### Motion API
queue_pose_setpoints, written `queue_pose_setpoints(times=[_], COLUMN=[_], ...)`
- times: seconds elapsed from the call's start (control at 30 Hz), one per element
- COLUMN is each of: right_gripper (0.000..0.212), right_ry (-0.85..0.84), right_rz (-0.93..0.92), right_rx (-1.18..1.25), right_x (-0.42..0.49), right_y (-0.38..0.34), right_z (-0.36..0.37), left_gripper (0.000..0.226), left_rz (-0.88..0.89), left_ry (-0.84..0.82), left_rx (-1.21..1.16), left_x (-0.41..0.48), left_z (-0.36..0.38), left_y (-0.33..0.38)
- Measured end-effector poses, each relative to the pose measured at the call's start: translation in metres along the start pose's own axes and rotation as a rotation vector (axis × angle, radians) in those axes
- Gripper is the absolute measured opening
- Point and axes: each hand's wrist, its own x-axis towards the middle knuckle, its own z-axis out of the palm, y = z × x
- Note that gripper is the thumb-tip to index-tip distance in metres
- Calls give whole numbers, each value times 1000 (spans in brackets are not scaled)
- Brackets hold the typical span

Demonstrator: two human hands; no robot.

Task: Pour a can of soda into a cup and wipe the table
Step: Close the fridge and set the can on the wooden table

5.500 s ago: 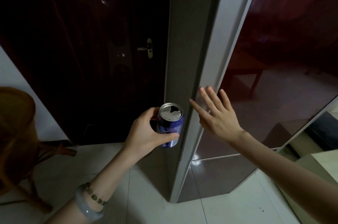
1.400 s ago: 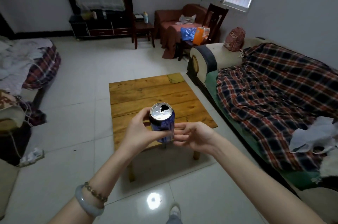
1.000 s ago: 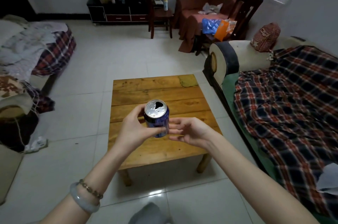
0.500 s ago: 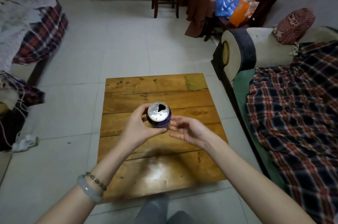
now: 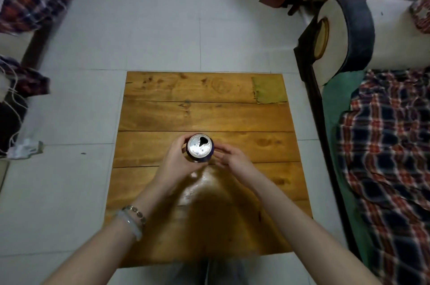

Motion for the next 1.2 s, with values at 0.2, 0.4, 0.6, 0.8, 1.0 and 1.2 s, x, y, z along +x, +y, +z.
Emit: queue_pose_setpoints(times=[0.2, 0.4, 0.6, 0.8, 1.0, 1.2], right_gripper=[35, 56, 57, 60, 51, 60], right_ry=[-2, -35, -78, -113, -78, -109], right_rz=[-3, 28, 89, 135, 77, -64], right_rx=[-124, -188, -191, -253, -481, -841], right_x=[64, 95, 108, 111, 79, 17], right_y=[46, 77, 90, 88, 67, 28], right_z=[-9, -20, -20, -24, -31, -35], left_gripper=[73, 70, 72, 82, 117, 101], left_rz=[-72, -56, -54, -100, -287, -250], left_ry=[7, 5, 1, -61, -161, -124], left_rx=[2, 27, 87, 150, 226, 376], left_x=[30, 41, 42, 44, 23, -44], left_z=[44, 70, 80, 80, 58, 15], left_y=[-63, -98, -114, -118, -100, -54])
